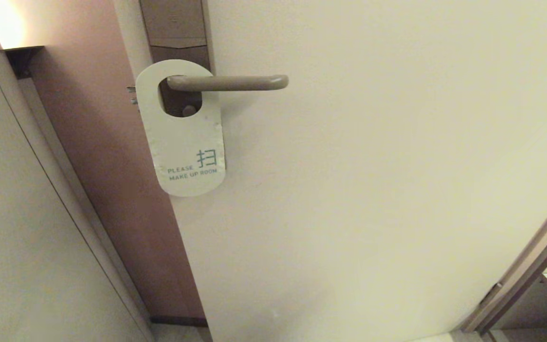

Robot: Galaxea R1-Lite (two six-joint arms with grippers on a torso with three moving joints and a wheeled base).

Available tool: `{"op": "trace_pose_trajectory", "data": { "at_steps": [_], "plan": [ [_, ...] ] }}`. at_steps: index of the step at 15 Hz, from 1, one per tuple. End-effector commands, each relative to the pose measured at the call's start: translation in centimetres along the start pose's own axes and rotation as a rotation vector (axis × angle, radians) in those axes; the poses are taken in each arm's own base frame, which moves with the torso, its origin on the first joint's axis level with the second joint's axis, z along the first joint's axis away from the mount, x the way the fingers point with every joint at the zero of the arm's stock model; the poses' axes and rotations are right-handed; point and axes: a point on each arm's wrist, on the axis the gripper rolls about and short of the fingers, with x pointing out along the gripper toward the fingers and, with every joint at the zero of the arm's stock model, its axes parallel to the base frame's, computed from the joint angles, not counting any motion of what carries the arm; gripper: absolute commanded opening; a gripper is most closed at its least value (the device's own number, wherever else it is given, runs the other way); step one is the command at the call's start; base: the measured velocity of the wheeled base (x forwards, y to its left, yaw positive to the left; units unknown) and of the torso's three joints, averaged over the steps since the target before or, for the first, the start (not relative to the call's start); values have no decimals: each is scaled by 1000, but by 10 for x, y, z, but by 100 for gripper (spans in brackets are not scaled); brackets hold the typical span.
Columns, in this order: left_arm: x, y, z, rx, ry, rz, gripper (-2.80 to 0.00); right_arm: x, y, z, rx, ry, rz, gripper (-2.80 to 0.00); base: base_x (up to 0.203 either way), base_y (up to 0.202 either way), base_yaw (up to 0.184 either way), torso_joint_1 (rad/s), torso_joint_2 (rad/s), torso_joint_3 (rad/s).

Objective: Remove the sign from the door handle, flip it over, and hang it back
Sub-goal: Take down the sign

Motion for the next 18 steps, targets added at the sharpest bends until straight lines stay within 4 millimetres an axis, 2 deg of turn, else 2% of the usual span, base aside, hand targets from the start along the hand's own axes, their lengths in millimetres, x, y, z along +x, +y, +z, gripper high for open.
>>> {"op": "trace_pose_trajectory", "data": {
  "at_steps": [1,18],
  "plan": [
    [0,0,0,0,1,0,-280,-2,0,-1,1,-26,0,-280,0,0,0,0,0,0],
    [0,0,1,0,-9,-1,-280,-2,0,-1,1,-26,0,-280,0,0,0,0,0,0]
  ]
}}
